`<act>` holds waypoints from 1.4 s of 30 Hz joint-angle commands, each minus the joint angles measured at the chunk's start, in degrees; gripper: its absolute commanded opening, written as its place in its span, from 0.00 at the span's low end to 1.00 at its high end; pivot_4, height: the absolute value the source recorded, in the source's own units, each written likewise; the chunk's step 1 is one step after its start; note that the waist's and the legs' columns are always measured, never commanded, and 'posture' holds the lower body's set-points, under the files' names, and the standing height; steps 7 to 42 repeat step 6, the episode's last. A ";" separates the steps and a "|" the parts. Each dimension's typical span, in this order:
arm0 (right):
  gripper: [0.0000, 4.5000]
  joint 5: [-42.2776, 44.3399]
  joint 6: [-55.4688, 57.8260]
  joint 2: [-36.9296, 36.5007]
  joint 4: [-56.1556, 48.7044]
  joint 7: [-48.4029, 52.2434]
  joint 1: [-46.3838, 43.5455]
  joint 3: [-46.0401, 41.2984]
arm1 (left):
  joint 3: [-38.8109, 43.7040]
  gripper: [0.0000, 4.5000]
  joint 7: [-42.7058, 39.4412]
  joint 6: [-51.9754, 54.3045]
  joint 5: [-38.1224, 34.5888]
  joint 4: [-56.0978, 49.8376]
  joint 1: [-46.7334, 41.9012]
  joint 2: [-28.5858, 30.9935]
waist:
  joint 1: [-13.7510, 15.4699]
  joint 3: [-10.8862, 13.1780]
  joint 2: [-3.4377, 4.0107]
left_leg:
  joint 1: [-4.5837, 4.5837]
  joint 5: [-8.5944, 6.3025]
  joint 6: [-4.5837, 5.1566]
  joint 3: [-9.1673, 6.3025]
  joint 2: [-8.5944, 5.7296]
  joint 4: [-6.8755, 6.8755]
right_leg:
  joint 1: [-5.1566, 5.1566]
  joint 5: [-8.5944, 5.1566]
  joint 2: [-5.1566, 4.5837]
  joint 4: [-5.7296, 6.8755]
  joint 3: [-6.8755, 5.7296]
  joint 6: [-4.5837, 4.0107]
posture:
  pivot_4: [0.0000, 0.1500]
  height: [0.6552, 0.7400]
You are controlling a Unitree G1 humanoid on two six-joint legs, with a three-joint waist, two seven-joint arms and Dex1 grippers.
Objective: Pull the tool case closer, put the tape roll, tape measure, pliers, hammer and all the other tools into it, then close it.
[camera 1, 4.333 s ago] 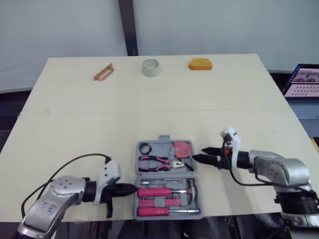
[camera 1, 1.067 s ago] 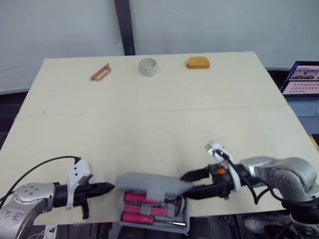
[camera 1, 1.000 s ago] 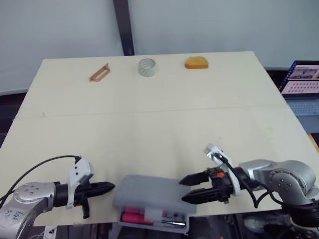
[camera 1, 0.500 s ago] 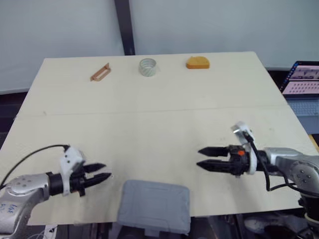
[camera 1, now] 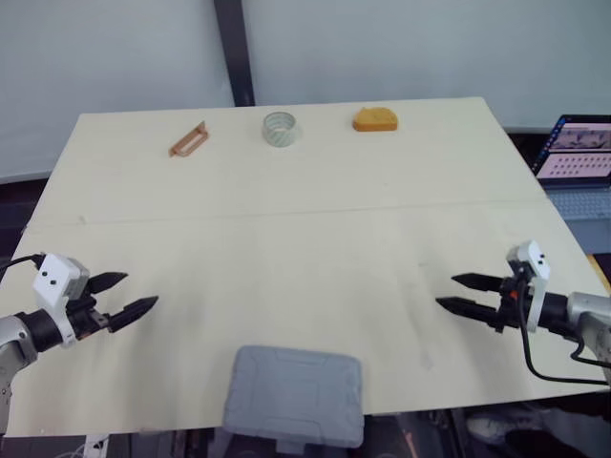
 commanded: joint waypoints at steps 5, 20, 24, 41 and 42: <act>1.00 -0.84 -3.20 -0.44 2.18 2.55 0.21 -1.98 | 0.65 0.99 -0.35 -1.74 1.28 0.50 -0.45 0.91 | 0.00 0.00 0.00 | 0.01 0.00 0.00 -0.04 0.03 0.00 | 0.01 0.00 0.01 0.03 0.00 0.00 | 1.00 1.00; 1.00 -0.94 -3.38 -0.28 2.30 2.58 0.26 -1.92 | 0.56 0.99 -0.44 -1.63 1.41 0.45 -0.25 0.99 | 0.00 0.00 0.00 | 0.00 0.00 0.00 -0.04 0.04 0.00 | 0.01 0.00 0.02 0.03 0.00 0.00 | 1.00 1.00; 1.00 -0.94 -3.38 -0.28 2.30 2.58 0.26 -1.92 | 0.56 0.99 -0.44 -1.63 1.41 0.45 -0.25 0.99 | 0.00 0.00 0.00 | 0.00 0.00 0.00 -0.04 0.04 0.00 | 0.01 0.00 0.02 0.03 0.00 0.00 | 1.00 1.00; 1.00 -0.94 -3.38 -0.28 2.30 2.58 0.26 -1.92 | 0.56 0.99 -0.44 -1.63 1.41 0.45 -0.25 0.99 | 0.00 0.00 0.00 | 0.00 0.00 0.00 -0.04 0.04 0.00 | 0.01 0.00 0.02 0.03 0.00 0.00 | 1.00 1.00; 1.00 -0.94 -3.38 -0.28 2.30 2.58 0.26 -1.92 | 0.56 0.99 -0.44 -1.63 1.41 0.45 -0.25 0.99 | 0.00 0.00 0.00 | 0.00 0.00 0.00 -0.04 0.04 0.00 | 0.01 0.00 0.02 0.03 0.00 0.00 | 1.00 1.00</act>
